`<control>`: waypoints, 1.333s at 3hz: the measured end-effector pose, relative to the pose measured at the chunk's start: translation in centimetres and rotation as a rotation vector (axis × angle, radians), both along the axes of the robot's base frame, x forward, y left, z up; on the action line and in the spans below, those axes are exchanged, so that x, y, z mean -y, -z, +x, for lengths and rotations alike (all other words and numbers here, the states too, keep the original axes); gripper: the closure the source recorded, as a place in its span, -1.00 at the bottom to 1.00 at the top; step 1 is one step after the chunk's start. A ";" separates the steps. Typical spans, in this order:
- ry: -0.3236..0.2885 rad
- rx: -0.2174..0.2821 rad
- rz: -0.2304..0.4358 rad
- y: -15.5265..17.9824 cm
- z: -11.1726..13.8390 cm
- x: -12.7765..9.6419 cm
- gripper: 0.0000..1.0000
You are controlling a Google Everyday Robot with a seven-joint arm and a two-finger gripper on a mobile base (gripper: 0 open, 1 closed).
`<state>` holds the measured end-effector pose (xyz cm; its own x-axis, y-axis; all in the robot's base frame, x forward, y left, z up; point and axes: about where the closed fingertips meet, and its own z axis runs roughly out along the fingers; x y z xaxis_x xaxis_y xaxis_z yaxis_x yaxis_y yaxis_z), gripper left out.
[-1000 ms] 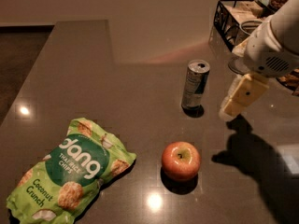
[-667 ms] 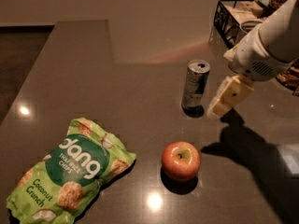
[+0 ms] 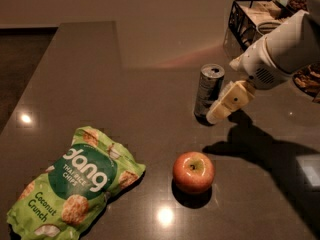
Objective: Knock redbull can over
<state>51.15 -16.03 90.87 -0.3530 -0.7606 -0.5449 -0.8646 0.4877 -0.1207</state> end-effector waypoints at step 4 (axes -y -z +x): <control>-0.024 -0.003 0.170 -0.9 1.8 -2.6 0.26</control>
Offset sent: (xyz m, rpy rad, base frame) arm 0.0201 0.0153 0.0099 0.1821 -0.0094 -0.0011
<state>52.98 -13.44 91.82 -0.3374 -0.6661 -0.6652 -0.8767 0.4797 -0.0358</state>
